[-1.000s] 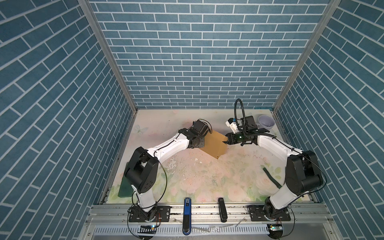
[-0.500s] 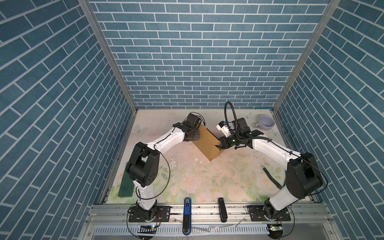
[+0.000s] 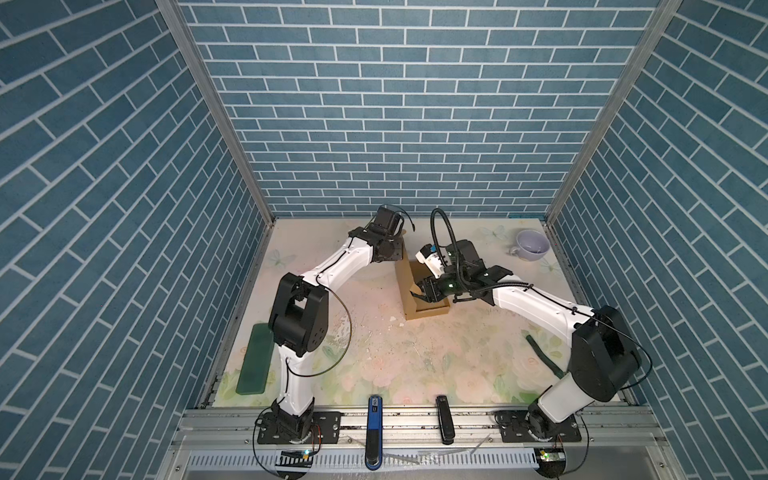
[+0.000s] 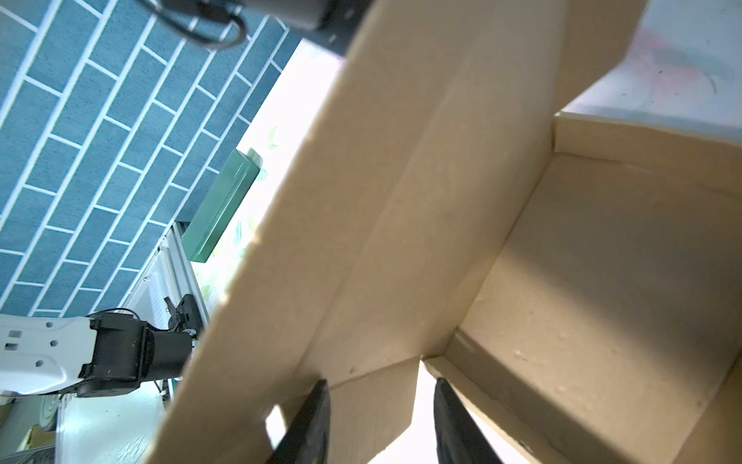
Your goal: Fold the paper box
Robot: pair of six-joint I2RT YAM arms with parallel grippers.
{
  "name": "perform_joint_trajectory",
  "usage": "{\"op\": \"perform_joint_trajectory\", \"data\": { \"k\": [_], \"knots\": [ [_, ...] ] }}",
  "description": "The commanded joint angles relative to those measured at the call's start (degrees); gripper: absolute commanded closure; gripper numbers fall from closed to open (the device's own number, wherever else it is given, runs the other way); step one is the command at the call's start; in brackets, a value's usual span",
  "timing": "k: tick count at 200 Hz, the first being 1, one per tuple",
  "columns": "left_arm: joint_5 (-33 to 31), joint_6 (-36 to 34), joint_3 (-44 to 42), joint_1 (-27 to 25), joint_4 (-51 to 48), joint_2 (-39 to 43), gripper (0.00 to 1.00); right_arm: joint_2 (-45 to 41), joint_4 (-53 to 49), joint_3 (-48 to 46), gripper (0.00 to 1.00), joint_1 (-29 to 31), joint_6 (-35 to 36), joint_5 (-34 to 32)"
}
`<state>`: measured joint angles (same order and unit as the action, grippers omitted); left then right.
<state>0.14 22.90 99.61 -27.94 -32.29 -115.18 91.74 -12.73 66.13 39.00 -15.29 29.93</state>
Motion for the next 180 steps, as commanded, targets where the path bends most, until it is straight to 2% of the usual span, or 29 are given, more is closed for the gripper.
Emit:
{"op": "perform_joint_trajectory", "data": {
  "k": [1, 82, 143, 180],
  "knots": [
    [2.0, -2.1, 4.2, 0.4, -2.7, -2.9, 0.77, 0.0, 3.4, 0.3, 0.56, 1.4, -2.2, -2.9],
    [4.2, -4.6, 17.0, 0.4, -8.2, -9.7, 0.77, 5.0, 9.5, 2.4, 0.52, 4.6, -3.7, -5.8],
    [5.7, -4.3, 22.0, 0.4, -11.3, -12.1, 0.76, 6.7, 16.5, 1.7, 0.52, 5.5, -5.7, -8.8],
    [4.4, -5.5, 21.9, 0.5, -13.6, -9.5, 0.69, 3.6, 17.1, -2.2, 0.50, 5.5, -6.4, -11.5]
  ]
}}
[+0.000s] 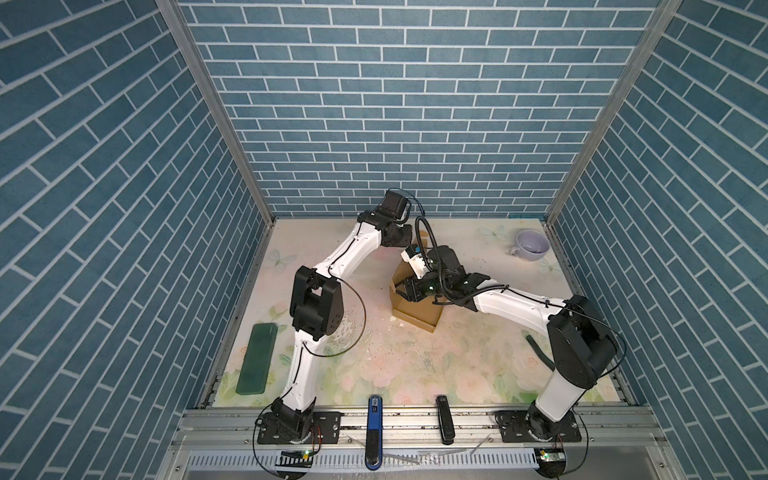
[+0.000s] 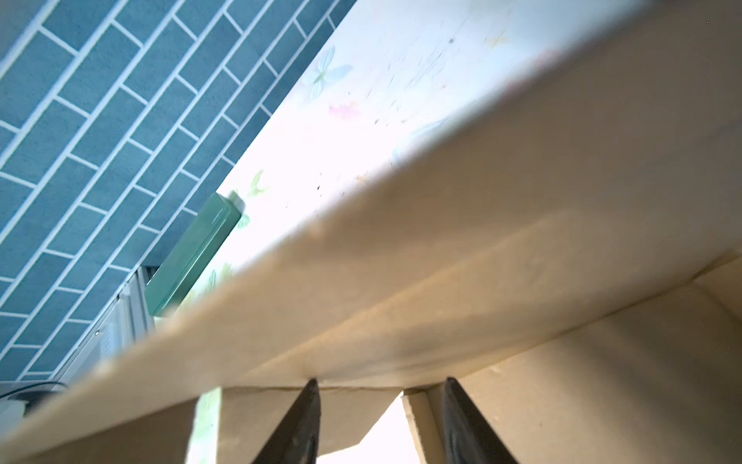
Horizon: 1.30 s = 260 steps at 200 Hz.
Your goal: Fold the paper box
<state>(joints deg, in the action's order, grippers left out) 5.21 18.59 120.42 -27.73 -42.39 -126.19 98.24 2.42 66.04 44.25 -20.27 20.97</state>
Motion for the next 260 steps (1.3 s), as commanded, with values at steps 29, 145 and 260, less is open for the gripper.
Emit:
{"op": "perform_joint_trajectory", "data": {
  "k": [29, 145, 260],
  "knots": [
    [-1.1, -3.2, 3.0, 0.4, -7.4, 3.3, 0.62, -6.2, -1.3, -4.8, 0.49, 0.2, 0.0, -4.4],
    [1.0, -11.2, 19.5, -0.6, -33.4, 6.8, 0.50, -19.5, -4.3, -19.2, 0.46, -3.8, 0.2, -10.2],
    [-0.3, -18.7, 30.0, -8.5, -44.1, -1.4, 0.45, -29.1, -10.2, -23.7, 0.44, -16.5, 0.6, -8.9]
  ]
}}
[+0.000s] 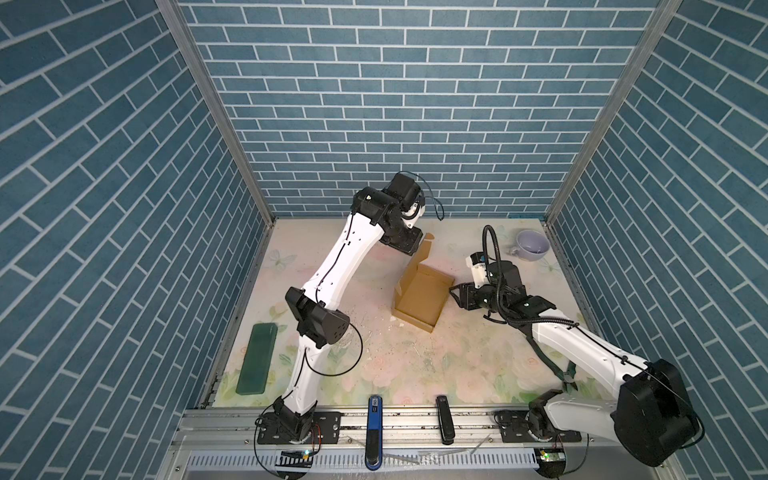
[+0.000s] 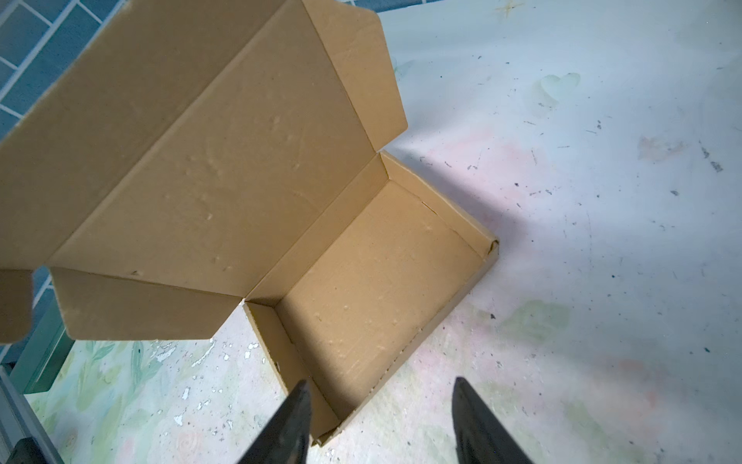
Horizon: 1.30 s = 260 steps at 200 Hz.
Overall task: Fold the paper box
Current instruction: 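Hold the raised lid with the left gripper above the box tray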
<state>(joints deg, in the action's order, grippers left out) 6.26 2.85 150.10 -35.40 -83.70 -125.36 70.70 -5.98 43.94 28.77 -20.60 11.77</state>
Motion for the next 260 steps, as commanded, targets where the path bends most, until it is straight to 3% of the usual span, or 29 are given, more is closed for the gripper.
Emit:
{"op": "perform_joint_trajectory", "data": {
  "k": [1, 72, 111, 142, 164, 208, 260],
  "knots": [
    [-1.4, -3.1, 0.4, -0.8, -2.8, -2.4, 0.44, -1.6, -1.8, -1.6, 0.44, -1.1, 0.9, 0.4],
    [-4.9, -5.8, 0.5, -2.5, -1.9, -7.8, 0.49, -2.4, -2.8, -1.5, 0.44, -3.4, 1.3, 1.9],
    [-5.6, -7.4, 0.5, -2.5, -0.8, -8.8, 0.64, -1.3, -3.0, -0.4, 0.44, -3.9, 1.4, 2.5],
    [-6.2, -9.0, 0.5, -2.4, -0.4, -8.9, 0.81, -0.5, -3.2, 0.5, 0.44, -4.3, 1.6, 2.7],
    [-6.5, -10.0, 0.5, -2.3, -0.5, -8.9, 0.87, 0.0, -3.5, 1.2, 0.44, -4.5, 1.8, 2.7],
    [-8.6, -13.6, 0.5, -2.3, -0.4, -8.2, 0.94, -0.4, -2.9, 0.9, 0.44, -4.6, 1.3, 1.8],
    [-11.2, -24.6, -1.1, -2.9, 1.7, -6.2, 0.94, -1.2, -4.5, 1.9, 0.44, -5.1, 1.0, 0.0]
  ]
}}
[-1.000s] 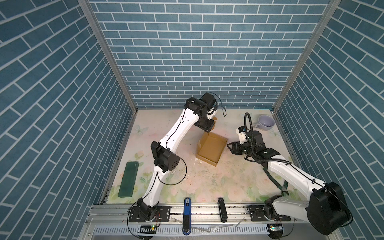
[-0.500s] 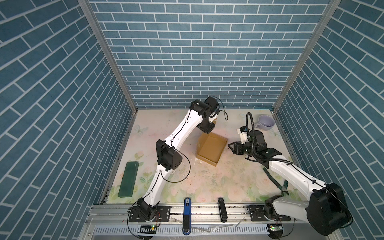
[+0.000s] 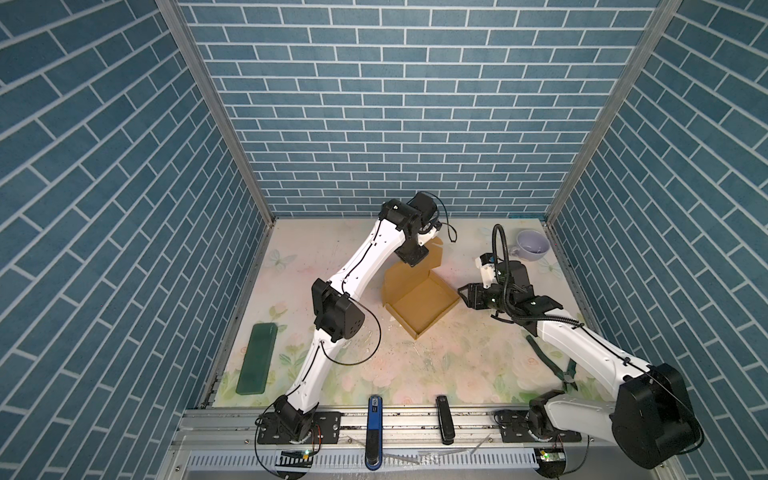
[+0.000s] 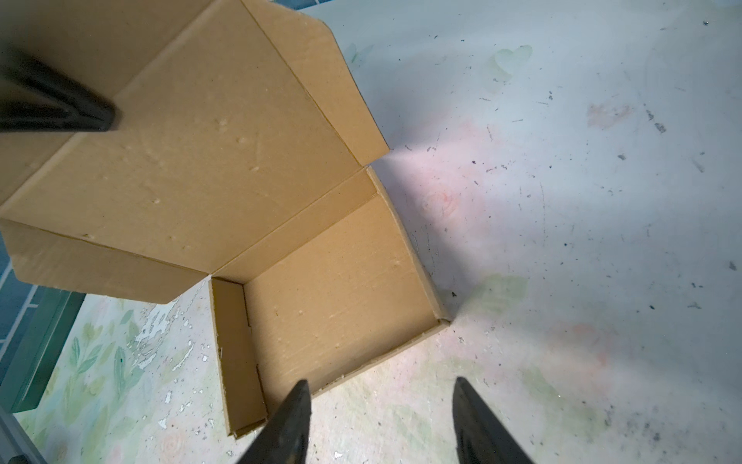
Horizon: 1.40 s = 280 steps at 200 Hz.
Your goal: Fold the paper box
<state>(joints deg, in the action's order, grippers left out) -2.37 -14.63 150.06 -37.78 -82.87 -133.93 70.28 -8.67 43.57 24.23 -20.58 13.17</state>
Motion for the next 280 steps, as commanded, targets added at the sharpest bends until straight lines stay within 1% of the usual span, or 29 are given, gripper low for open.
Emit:
{"op": "perform_joint_trajectory", "data": {
  "k": [1, 32, 91, 112, 137, 165, 199, 240, 266, 280],
  "knots": [
    [-2.6, -7.4, -1.2, -0.6, 1.0, 2.5, 0.94, -0.8, -1.8, 2.3, 0.44, -0.6, 1.0, -1.4],
    [-3.8, -15.8, -4.9, -2.3, 4.6, 4.2, 0.96, -1.4, -3.8, 3.7, 0.44, -1.0, 1.3, -2.4],
    [6.6, -25.8, -6.0, -3.1, 6.0, 5.7, 0.99, -2.6, -5.8, 4.8, 0.44, -1.4, 1.2, -3.7],
    [8.5, -28.4, -7.3, -3.2, 6.8, 6.4, 0.99, -2.5, -6.4, 5.6, 0.44, -1.4, 1.2, -3.9],
    [7.9, -29.8, -8.7, -3.7, 7.6, 6.5, 0.98, -2.3, -6.5, 6.0, 0.44, -1.4, 1.0, -4.1],
    [6.9, -31.2, -13.4, -3.9, 11.3, 8.3, 0.99, -2.4, -6.7, 6.0, 0.44, -1.4, 0.8, -4.6],
    [9.1, -33.2, -18.9, -3.9, 16.3, 10.9, 1.00, -2.8, -7.7, 6.9, 0.44, -1.4, 1.3, -5.3],
    [11.2, -35.2, -19.1, -3.9, 16.5, 10.9, 1.00, -3.1, -8.7, 7.6, 0.44, -1.4, 1.5, -5.7],
    [10.2, -35.2, -19.2, -3.9, 16.3, 10.3, 1.00, -3.1, -8.8, 7.7, 0.44, -1.4, 1.4, -5.7],
    [9.5, -34.6, -19.3, -3.9, 16.2, 10.2, 0.94, -3.1, -8.8, 7.7, 0.44, -1.4, 1.5, -5.9]
  ]
}}
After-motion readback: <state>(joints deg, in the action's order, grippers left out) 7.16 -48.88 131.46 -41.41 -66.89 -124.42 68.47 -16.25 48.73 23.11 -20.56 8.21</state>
